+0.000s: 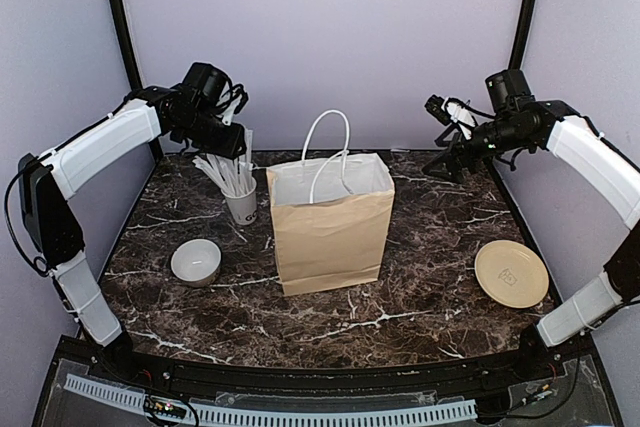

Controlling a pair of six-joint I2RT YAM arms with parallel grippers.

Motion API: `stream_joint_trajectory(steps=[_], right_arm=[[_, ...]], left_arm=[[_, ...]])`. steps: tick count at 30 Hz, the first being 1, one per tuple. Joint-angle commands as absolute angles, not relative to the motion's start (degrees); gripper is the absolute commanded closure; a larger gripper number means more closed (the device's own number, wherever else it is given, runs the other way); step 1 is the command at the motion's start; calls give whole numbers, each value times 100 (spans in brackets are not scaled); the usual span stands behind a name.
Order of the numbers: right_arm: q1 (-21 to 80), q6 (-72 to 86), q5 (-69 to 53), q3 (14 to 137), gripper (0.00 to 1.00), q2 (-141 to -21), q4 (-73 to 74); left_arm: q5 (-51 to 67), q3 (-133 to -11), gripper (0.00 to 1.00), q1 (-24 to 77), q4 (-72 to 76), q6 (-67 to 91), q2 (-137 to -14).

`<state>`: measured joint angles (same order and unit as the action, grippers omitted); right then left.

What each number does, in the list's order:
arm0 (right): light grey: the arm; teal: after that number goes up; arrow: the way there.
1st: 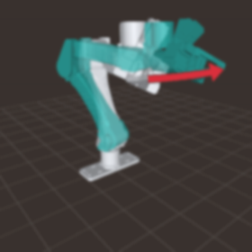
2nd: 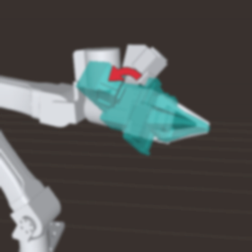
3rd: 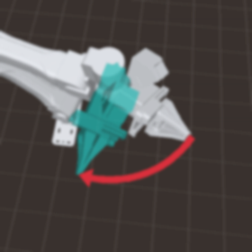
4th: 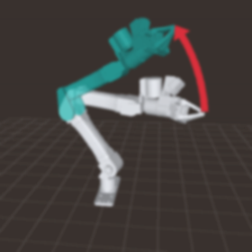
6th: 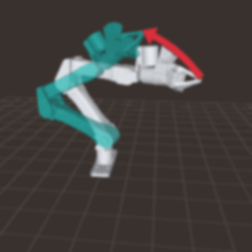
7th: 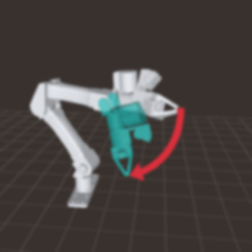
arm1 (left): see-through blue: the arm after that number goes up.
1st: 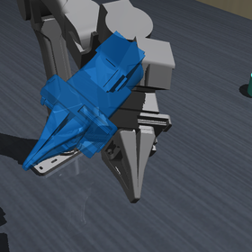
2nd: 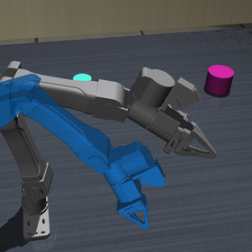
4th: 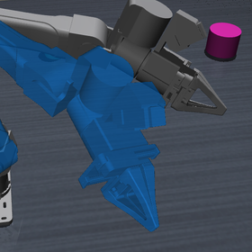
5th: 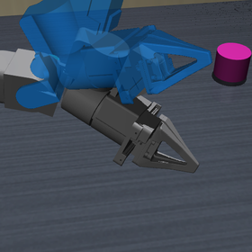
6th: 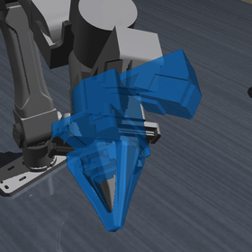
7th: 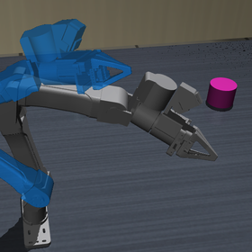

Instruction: Pack the takeout coffee

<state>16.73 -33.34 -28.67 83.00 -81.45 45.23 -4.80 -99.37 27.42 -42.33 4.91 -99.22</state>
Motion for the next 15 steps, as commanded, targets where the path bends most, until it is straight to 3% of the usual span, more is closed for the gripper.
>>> stream_joint_trajectory(steps=[1, 12, 15], right_arm=[[1635, -3313, -2892, 8253, 4, -8094, 4339], [1635, -3315, -2859, 8209, 4, -8061, 4308], [1635, -3309, -2848, 8200, 4, -8037, 4298]], left_arm=[[-465, -10024, 71, 2729, -4451, 407, -9902], [-341, -10219, 99, 2733, -4615, 357, -9807], [-339, -10420, 100, 2733, -4813, 368, -9736]])
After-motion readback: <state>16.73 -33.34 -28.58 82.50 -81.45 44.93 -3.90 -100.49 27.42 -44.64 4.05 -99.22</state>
